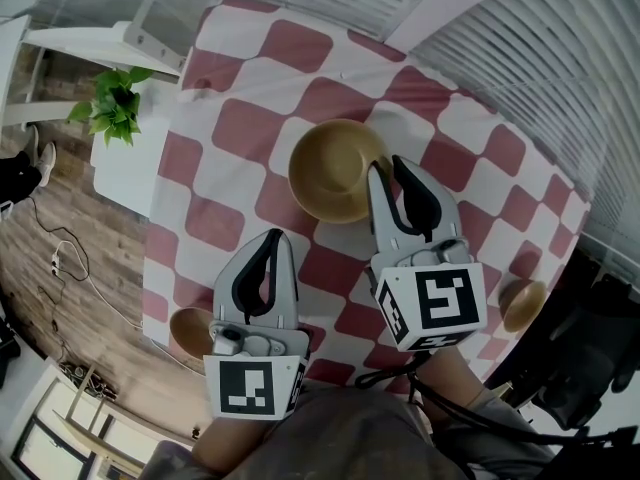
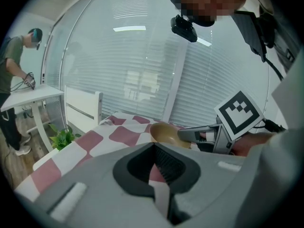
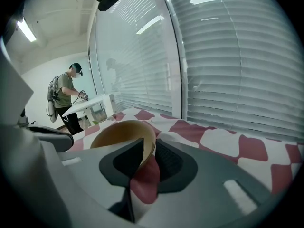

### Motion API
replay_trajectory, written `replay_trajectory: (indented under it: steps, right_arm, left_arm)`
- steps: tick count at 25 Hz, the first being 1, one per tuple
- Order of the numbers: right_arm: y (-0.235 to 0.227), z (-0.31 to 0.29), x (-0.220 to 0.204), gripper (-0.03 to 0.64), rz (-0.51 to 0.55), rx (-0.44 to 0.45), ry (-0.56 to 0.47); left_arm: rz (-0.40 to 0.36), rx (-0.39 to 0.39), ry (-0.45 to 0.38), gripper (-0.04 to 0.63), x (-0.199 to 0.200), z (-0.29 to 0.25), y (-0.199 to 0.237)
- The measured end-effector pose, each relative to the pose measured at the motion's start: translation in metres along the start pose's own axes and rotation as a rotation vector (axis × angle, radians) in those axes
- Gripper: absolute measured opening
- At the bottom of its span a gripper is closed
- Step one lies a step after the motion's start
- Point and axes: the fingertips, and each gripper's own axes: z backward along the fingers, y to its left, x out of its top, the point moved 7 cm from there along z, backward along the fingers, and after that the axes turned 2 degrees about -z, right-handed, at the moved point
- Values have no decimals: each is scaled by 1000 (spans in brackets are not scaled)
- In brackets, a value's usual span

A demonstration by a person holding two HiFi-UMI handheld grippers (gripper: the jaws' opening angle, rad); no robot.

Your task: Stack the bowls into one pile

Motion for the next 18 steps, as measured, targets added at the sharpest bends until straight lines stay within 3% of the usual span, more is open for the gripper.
replay_trajectory:
  steps: [5, 12, 18]
  right_arm:
    - [-1, 0, -4, 62, -12, -22, 11]
    - [7, 25, 5, 41, -100, 13, -29]
    - [14, 66, 30, 41, -122, 36, -134]
  left_arm:
    - [-5, 3, -14, 0, 2, 6, -2]
    - [-28, 16, -53, 0, 16, 32, -10]
    - [-75, 26, -134, 0, 33, 69, -27]
